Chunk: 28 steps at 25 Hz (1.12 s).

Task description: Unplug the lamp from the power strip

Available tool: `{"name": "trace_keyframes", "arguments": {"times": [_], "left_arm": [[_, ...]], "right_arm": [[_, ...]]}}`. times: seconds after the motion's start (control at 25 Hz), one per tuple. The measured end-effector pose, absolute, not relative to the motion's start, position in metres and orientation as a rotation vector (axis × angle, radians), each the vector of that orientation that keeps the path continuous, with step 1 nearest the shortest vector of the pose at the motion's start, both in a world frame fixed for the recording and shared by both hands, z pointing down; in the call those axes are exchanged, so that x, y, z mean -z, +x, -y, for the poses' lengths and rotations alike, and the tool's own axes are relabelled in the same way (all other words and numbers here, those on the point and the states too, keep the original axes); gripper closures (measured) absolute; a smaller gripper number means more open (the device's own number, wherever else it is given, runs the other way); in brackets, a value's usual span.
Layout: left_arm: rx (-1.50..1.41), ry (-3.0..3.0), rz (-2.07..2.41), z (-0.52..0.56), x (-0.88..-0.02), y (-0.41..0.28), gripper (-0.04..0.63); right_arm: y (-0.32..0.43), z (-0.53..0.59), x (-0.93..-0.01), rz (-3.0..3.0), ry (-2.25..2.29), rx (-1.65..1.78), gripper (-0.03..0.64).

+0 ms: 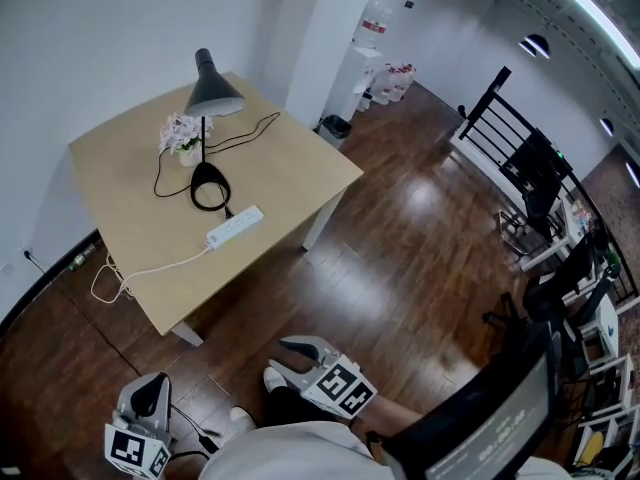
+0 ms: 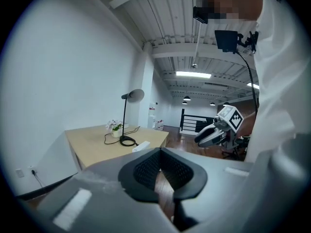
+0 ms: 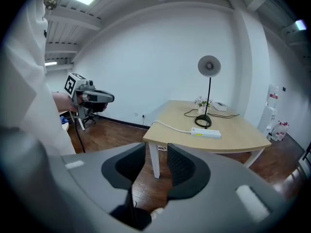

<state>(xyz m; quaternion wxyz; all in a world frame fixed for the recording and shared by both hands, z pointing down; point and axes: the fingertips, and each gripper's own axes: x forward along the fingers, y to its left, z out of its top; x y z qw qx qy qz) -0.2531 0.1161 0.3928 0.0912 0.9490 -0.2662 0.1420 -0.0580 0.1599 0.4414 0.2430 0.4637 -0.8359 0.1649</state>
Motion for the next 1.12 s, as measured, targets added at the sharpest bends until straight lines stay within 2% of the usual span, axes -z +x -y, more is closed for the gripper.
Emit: {"name": "trace_keyframes", "arguments": {"times": [0.32,0.72,1.12], "left_arm": [[-0.423,2.819,0.845,-0.194,-0.384,-0.251,0.589],[-0.368,2.806,0.847,-0.306,-0.376,-0.18,0.589],[-0.387,2.805,0.843,-0.377,-0.368,-0.152,0.589]], "right_arm": [[-0.067,-0.22,-0.409,2.374,1.201,-0.362,0.471],[-0.004,-0.34,-0.411,2.425,1.199,-0.383,0.471],[0.015,-0.391,-0.393,2.486,1.174,-0.314,0.471]]}}
